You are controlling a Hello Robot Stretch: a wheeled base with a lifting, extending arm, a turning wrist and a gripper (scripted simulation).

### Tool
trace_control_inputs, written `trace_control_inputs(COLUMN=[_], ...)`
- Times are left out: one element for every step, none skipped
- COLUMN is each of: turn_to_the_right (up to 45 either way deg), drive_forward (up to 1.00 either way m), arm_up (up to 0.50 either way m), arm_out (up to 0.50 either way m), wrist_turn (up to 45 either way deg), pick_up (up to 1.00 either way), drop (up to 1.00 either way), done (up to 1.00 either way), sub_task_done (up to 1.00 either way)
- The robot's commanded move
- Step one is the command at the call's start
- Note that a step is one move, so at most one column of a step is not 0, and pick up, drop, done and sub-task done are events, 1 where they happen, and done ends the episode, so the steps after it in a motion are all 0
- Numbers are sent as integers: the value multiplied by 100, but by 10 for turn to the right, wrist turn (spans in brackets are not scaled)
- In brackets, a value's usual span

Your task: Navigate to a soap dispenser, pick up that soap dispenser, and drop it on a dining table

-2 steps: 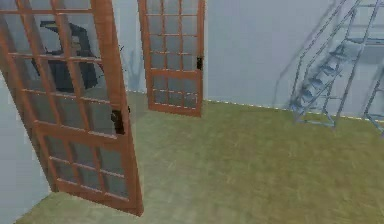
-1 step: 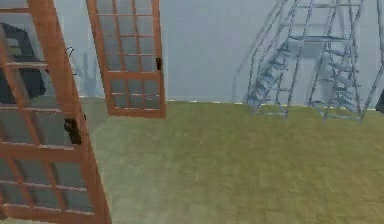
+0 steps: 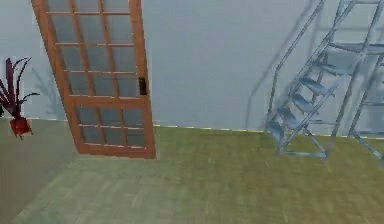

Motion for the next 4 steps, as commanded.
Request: trace_control_inputs(turn_to_the_right=[60, 0, -390, 0], drive_forward=[0, 35, 0, 45], arm_up=[0, 0, 0, 0], arm_out=[0, 0, 0, 0], wrist_turn=[0, 0, 0, 0], pick_up=[0, 0, 0, 0], drop=[0, 0, 0, 0], done=[0, 0, 0, 0], sub_task_done=[0, 0, 0, 0])
